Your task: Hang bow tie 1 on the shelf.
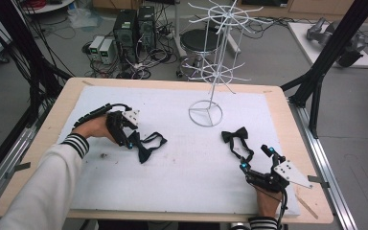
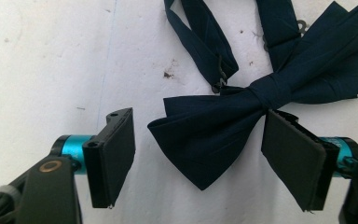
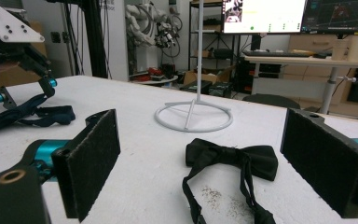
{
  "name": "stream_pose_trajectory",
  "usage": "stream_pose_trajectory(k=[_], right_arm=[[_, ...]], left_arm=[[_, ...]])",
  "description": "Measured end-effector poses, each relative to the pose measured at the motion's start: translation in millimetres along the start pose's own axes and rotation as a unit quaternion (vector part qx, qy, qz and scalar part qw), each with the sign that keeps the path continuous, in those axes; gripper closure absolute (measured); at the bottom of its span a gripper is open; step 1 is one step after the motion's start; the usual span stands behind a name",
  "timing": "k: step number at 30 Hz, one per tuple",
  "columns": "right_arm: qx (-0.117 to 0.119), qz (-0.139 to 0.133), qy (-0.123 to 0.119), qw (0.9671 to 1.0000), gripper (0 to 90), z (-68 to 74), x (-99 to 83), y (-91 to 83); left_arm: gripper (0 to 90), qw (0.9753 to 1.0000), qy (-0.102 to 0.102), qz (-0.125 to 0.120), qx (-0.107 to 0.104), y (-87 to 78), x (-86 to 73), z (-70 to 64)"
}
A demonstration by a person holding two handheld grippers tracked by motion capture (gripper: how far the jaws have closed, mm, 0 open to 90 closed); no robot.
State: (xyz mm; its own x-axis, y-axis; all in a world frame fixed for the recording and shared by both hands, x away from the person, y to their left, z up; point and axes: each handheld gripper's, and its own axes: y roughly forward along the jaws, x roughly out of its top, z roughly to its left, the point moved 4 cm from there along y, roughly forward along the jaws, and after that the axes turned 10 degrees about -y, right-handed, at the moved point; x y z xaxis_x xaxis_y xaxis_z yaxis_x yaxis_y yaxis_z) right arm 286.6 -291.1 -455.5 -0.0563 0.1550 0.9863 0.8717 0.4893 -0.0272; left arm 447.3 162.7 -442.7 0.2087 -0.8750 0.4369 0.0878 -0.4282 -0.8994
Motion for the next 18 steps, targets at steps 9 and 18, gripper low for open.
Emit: stream_pose_trajectory(k=[9, 18], right_arm=[[0.0, 0.001, 0.0, 1.0, 11.1, -0.2, -0.1, -0.1], [0.0, 0.001, 0.0, 1.0, 11.1, -0.2, -0.1, -0.2]], left_arm=[[28.2, 1.0, -0.007, 0.005, -0.004, 0.2, -2.8, 0.8], [32.9, 0.9998, 0.002, 0.016, -0.009, 6.2, -2.0, -0.1]])
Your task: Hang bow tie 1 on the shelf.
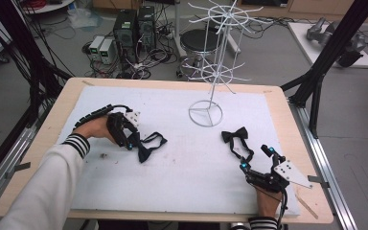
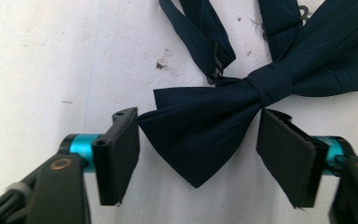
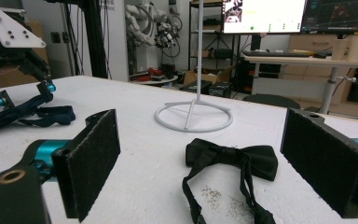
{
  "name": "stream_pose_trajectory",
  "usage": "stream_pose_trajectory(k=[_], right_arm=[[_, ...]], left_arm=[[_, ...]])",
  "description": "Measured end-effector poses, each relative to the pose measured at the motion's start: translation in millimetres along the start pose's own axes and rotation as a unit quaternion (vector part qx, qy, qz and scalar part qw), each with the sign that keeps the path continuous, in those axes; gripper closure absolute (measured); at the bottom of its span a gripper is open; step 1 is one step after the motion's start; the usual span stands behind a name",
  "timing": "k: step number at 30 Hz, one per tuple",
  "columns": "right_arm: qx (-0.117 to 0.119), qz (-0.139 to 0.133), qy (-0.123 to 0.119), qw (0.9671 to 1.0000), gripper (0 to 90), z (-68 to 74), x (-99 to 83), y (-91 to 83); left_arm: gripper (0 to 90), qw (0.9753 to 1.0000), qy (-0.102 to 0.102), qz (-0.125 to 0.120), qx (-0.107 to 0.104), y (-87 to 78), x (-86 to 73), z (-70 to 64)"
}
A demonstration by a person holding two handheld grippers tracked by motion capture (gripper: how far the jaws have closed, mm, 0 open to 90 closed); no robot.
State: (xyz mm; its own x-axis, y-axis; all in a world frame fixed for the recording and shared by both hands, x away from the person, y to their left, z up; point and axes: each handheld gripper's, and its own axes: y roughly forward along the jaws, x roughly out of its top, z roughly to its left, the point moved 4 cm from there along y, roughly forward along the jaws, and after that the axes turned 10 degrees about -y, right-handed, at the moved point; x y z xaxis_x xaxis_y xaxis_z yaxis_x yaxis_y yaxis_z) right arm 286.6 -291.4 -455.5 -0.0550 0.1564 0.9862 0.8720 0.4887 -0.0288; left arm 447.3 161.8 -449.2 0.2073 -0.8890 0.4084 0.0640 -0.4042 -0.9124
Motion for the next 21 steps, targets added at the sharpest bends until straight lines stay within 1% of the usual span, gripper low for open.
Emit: stream_pose_trajectory(k=[2, 3, 4, 5, 7, 8, 9, 11, 12, 16, 18, 19, 20, 21], right_arm=[[0.0, 0.0, 0.0, 1.0, 11.1, 0.0, -0.1, 0.0], [0.0, 0.0, 0.0, 1.0, 11.1, 0.0, 0.0, 0.0], [0.0, 0.0, 0.0, 1.0, 11.1, 0.0, 0.0, 0.0], [0.0, 0.0, 0.0, 1.0, 11.1, 0.1, -0.1, 0.0], [0.0, 0.0, 0.0, 1.0, 11.1, 0.0, 0.0, 0.0], [0.0, 0.0, 0.0, 1.0, 11.1, 0.1, -0.1, 0.0], [0.0, 0.0, 0.0, 1.0, 11.1, 0.0, 0.0, 0.0], [0.0, 0.0, 0.0, 1.0, 11.1, 0.1, -0.1, 0.1], [0.0, 0.0, 0.0, 1.0, 11.1, 0.0, 0.0, 0.0], [0.0, 0.0, -0.001, 1.0, 11.1, 0.1, 0.0, 0.0], [0.0, -0.001, 0.001, 1.0, 11.1, 0.2, 0.0, 0.2], [0.0, -0.001, 0.0, 1.0, 11.1, 0.2, 0.0, 0.2], [0.0, 0.001, 0.002, 1.0, 11.1, 0.3, -0.1, 0.2], [-0.002, 0.002, 0.002, 1.0, 11.1, 0.2, -0.2, 0.3]], left_arm=[[36.4, 1.0, 0.001, -0.001, -0.002, 0.8, 0.2, -0.3], [38.4, 1.0, 0.003, 0.003, -0.001, 0.9, 0.0, 0.1], [41.1, 1.0, -0.002, 0.004, -0.006, 1.3, -0.2, -0.6], [44.8, 0.9999, 0.006, 0.008, -0.005, 0.9, -0.2, 0.1], [48.1, 0.9999, 0.001, 0.011, -0.006, 0.7, 0.1, -1.1], [50.5, 0.9999, 0.002, 0.01, -0.011, 1.0, 0.3, -2.0], [54.2, 0.9998, 0.007, 0.013, -0.012, 0.2, 0.2, -3.0], [60.3, 0.9998, 0.004, 0.018, -0.012, -0.5, 0.8, -4.5], [62.7, 0.9998, -0.002, 0.015, -0.013, -0.1, 1.1, -5.9], [74.9, 0.9996, -0.007, 0.02, -0.021, -0.7, 2.4, -9.0], [77.8, 0.9997, -0.005, 0.013, -0.02, -1.0, 4.2, -11.5], [78.6, 0.9996, -0.007, 0.009, -0.024, -1.4, 5.1, -12.7], [78.7, 0.9997, -0.01, 0.007, -0.021, -1.8, 6.0, -13.5], [78.7, 0.9997, -0.007, 0.011, -0.019, -3.1, 6.7, -13.3]])
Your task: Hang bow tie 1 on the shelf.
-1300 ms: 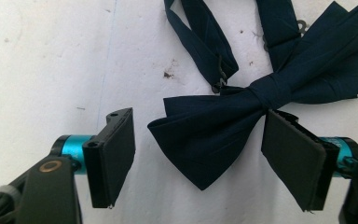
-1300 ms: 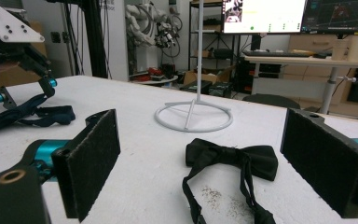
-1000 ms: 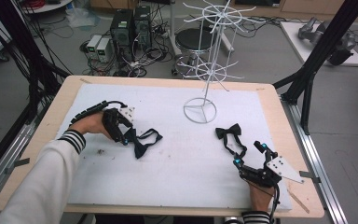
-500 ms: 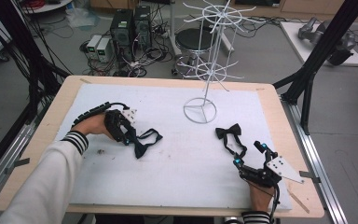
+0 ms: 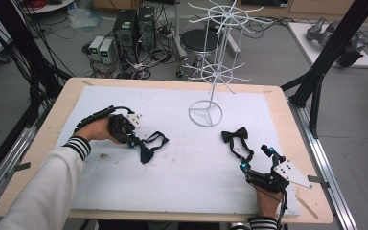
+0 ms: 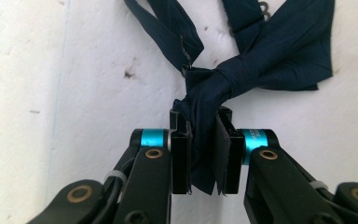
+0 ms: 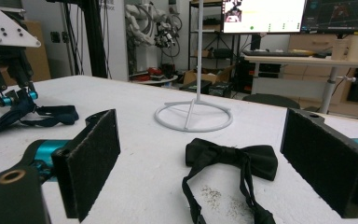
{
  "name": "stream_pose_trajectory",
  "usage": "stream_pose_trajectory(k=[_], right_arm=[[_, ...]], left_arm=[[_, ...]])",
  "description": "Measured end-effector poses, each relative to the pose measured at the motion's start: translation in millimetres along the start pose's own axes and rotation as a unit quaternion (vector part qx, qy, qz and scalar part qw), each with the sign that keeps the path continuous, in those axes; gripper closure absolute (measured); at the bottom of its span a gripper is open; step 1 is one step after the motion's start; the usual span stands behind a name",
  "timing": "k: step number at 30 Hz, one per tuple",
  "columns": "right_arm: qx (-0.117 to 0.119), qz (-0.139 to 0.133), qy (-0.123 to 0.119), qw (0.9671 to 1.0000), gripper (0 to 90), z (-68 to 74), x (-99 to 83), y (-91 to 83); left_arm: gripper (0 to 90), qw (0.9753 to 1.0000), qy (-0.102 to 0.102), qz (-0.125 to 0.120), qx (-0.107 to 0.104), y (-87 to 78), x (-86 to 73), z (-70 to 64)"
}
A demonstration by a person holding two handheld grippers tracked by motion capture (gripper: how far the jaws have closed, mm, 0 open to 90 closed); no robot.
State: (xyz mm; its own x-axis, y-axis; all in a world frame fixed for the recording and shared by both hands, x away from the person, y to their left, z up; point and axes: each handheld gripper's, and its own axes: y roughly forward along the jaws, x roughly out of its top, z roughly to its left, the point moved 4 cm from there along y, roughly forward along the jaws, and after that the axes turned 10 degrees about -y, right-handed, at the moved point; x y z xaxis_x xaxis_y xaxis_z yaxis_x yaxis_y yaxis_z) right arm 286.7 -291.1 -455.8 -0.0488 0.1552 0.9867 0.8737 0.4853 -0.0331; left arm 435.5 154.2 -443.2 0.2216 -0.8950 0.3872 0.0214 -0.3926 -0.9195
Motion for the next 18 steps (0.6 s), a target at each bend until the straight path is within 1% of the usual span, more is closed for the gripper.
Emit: stream_pose_trajectory(k=[1, 2, 4, 5, 6, 8, 9, 10, 11, 12, 13, 14, 16, 18], right_arm=[[0.001, 0.0, 0.001, 1.0, 11.1, 0.2, 0.1, 0.2], [0.0, 0.0, -0.001, 1.0, 11.1, 0.0, -0.1, 0.2], [0.001, 0.0, -0.001, 1.0, 11.1, 0.1, 0.0, 0.2], [0.0, 0.0, -0.001, 1.0, 11.1, 0.1, 0.0, 0.2], [0.0, 0.0, -0.001, 1.0, 11.1, 0.0, 0.0, 0.2], [0.0, 0.0, 0.0, 1.0, 11.1, 0.0, 0.0, 0.2], [0.0, 0.0, -0.001, 1.0, 11.1, -0.2, 0.0, 0.3], [0.0, 0.0, -0.001, 1.0, 11.1, -0.2, 0.0, 0.4], [-0.001, 0.001, -0.001, 1.0, 11.1, -0.2, 0.0, 0.4], [-0.001, 0.001, -0.003, 1.0, 11.2, -0.5, 0.0, 0.6], [-0.001, 0.001, -0.003, 1.0, 11.1, -0.5, 0.0, 0.6], [0.0, 0.0, -0.006, 1.0, 11.2, -0.6, 0.1, 0.8], [0.0, 0.0, -0.006, 1.0, 11.1, -0.5, 0.1, 0.9], [-0.001, 0.002, -0.004, 1.0, 11.1, -0.5, 0.0, 0.6]], left_arm=[[78.8, 1.0, -0.008, -0.001, -0.001, -0.3, 0.3, -1.1], [78.7, 0.9999, -0.011, 0.0, 0.002, -0.6, 0.5, -1.6], [78.6, 0.9999, -0.009, -0.001, 0.01, -2.4, 1.0, -2.3], [78.5, 0.9998, -0.012, -0.004, 0.013, -3.6, 0.9, -2.8], [78.5, 0.9998, -0.01, -0.004, 0.017, -5.3, 0.7, -2.3], [78.5, 0.9996, -0.018, -0.011, 0.021, -7.1, 0.1, -3.0], [78.5, 0.9995, -0.018, -0.01, 0.022, -7.9, -0.6, -2.6], [78.5, 0.9993, -0.025, -0.014, 0.023, -8.3, -1.0, -3.0], [78.5, 0.9993, -0.024, -0.012, 0.026, -9.2, -1.6, -2.5], [78.4, 0.999, -0.027, -0.019, 0.029, -9.5, -1.9, -2.8], [78.4, 0.999, -0.027, -0.02, 0.03, -11.0, -2.5, -2.9], [78.4, 0.9987, -0.031, -0.028, 0.031, -11.2, -2.7, -3.5], [78.5, 0.9986, -0.028, -0.029, 0.033, -13.7, -3.1, -3.9], [78.5, 0.998, -0.035, -0.039, 0.037, -15.8, -3.0, -5.5]])
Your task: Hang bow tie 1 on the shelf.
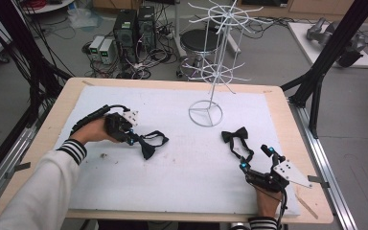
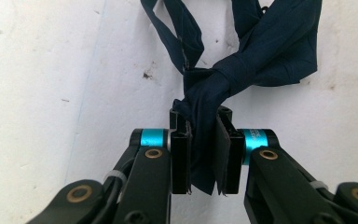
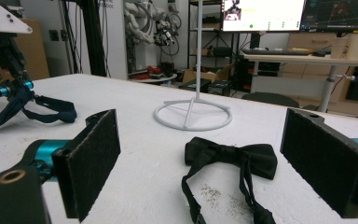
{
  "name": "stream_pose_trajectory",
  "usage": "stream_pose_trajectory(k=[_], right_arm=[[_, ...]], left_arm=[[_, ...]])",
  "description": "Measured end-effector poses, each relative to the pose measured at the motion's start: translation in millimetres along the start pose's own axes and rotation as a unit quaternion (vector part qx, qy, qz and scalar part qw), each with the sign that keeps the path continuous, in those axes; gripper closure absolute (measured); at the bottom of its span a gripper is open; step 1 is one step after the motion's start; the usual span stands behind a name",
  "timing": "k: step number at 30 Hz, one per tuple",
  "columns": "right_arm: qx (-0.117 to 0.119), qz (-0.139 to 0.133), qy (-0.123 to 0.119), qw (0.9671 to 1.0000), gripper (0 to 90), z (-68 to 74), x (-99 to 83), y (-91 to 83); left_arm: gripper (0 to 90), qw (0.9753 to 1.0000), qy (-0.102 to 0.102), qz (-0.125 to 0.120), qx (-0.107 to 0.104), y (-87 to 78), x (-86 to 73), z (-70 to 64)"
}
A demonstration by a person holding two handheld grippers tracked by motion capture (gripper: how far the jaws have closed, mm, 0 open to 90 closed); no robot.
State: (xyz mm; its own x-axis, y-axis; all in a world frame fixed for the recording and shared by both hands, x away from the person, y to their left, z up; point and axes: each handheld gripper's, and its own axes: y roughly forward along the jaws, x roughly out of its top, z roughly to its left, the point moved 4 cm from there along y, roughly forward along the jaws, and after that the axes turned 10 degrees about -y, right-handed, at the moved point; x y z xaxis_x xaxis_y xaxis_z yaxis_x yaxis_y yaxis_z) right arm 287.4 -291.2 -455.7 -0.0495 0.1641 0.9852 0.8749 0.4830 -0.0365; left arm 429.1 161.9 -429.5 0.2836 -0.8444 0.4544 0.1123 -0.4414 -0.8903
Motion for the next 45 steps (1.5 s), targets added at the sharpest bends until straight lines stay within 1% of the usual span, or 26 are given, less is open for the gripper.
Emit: stream_pose_trajectory(k=[2, 3, 4, 5, 7, 9, 11, 12, 18, 19, 20, 21, 25, 27, 28, 29, 30, 31, 32, 33, 35, 37, 38, 40, 43, 45], right_arm=[[-0.001, 0.0, 0.001, 1.0, 11.1, -0.1, 0.1, 0.0], [0.0, 0.0, 0.0, 1.0, 11.1, 0.3, 0.2, 0.3], [0.001, 0.003, 0.002, 1.0, 11.1, 0.8, 0.1, 0.5], [0.002, 0.003, -0.002, 1.0, 11.1, 0.6, 0.2, 0.8], [0.002, 0.005, -0.002, 1.0, 11.1, 1.1, 0.2, 1.0], [0.004, 0.004, -0.005, 1.0, 11.1, 1.0, 0.3, 1.6], [0.004, 0.007, -0.003, 1.0, 11.1, 1.0, 0.3, 1.7], [0.004, 0.009, -0.003, 0.9999, 11.1, 0.6, 0.2, 2.2], [0.008, 0.026, -0.007, 0.9996, 11.1, 1.1, 0.3, 5.7], [0.008, 0.027, -0.008, 0.9996, 11.1, 0.7, 0.3, 6.2], [0.01, 0.03, -0.003, 0.9995, 11.1, 1.1, 0.4, 6.0], [0.01, 0.031, -0.003, 0.9995, 11.1, 0.4, 0.3, 6.1], [0.017, 0.031, 0.008, 0.9993, 11.1, -0.3, 2.1, 6.3], [0.022, 0.03, 0.005, 0.9993, 11.1, -1.1, 6.3, 6.6], [0.025, 0.027, 0.006, 0.9993, 11.1, -1.2, 9.1, 6.6], [0.031, 0.023, 0.008, 0.9992, 11.1, -1.1, 12.2, 6.8], [0.035, 0.021, 0.011, 0.9991, 11.1, -1.3, 15.4, 6.9], [0.039, 0.021, 0.016, 0.9989, 11.1, -0.8, 17.8, 6.9], [0.046, 0.015, 0.018, 0.9987, 11.1, -1.1, 22.2, 7.9], [0.053, 0.011, 0.023, 0.9983, 11.1, -0.5, 25.6, 8.8], [0.066, 0.006, 0.028, 0.9974, 11.1, 0.0, 32.8, 12.0], [0.082, 0.007, 0.03, 0.9962, 11.1, 0.7, 40.9, 16.2], [0.094, 0.007, 0.033, 0.995, 11.1, 1.8, 45.4, 18.1], [0.112, 0.002, 0.034, 0.9931, 11.1, 2.6, 54.5, 22.6], [0.138, -0.002, 0.034, 0.9899, 11.1, 4.0, 66.6, 28.7], [0.144, -0.002, 0.036, 0.989, 11.1, 4.5, 73.2, 32.2]], left_arm=[[78.6, 0.9998, -0.011, -0.015, 0.0, -3.7, 0.0, -1.1], [78.6, 0.9999, -0.009, -0.012, 0.003, -6.7, -0.3, 0.0], [78.6, 0.9995, -0.017, -0.024, 0.006, -7.8, -0.6, -0.3], [78.7, 0.9996, -0.02, -0.021, 0.008, -10.8, -1.3, 0.2], [78.7, 0.9989, -0.026, -0.03, 0.023, -15.4, -1.1, 0.3], [78.6, 0.9974, -0.031, -0.055, 0.037, -21.0, 0.1, -0.9], [78.6, 0.9951, -0.037, -0.081, 0.042, -25.7, 0.9, -2.9], [78.6, 0.9938, -0.042, -0.09, 0.05, -28.1, 1.0, -3.4], [78.6, 0.9882, -0.063, -0.127, 0.059, -38.6, -0.2, -4.8], [78.6, 0.9883, -0.059, -0.127, 0.062, -40.7, 0.1, -4.7], [78.6, 0.987, -0.062, -0.134, 0.062, -41.7, 0.7, -5.3], [78.6, 0.9867, -0.065, -0.136, 0.06, -43.6, 1.2, -5.7], [78.5, 0.9826, -0.073, -0.159, 0.062, -48.7, 3.1, -6.0], [78.5, 0.9805, -0.079, -0.17, 0.061, -52.5, 3.6, -6.1], [78.5, 0.9798, -0.079, -0.173, 0.061, -54.9, 3.8, -5.9], [78.5, 0.9776, -0.083, -0.184, 0.059, -56.1, 4.4, -6.5], [78.5, 0.9774, -0.084, -0.185, 0.059, -57.9, 4.5, -6.7], [78.5, 0.9759, -0.086, -0.192, 0.058, -59.9, 5.2, -7.3], [78.5, 0.9763, -0.084, -0.191, 0.059, -62.0, 5.3, -7.7], [78.5, 0.9746, -0.088, -0.197, 0.058, -62.9, 5.9, -8.9], [78.5, 0.9732, -0.089, -0.205, 0.054, -65.4, 7.5, -11.1], [78.5, 0.972, -0.088, -0.212, 0.052, -67.6, 9.6, -13.7], [78.5, 0.9706, -0.09, -0.217, 0.051, -68.0, 10.9, -15.2], [78.5, 0.9701, -0.088, -0.22, 0.053, -69.4, 13.1, -17.2], [78.6, 0.9672, -0.091, -0.231, 0.053, -70.4, 16.9, -20.6], [78.6, 0.966, -0.091, -0.237, 0.052, -71.0, 18.7, -22.4]])
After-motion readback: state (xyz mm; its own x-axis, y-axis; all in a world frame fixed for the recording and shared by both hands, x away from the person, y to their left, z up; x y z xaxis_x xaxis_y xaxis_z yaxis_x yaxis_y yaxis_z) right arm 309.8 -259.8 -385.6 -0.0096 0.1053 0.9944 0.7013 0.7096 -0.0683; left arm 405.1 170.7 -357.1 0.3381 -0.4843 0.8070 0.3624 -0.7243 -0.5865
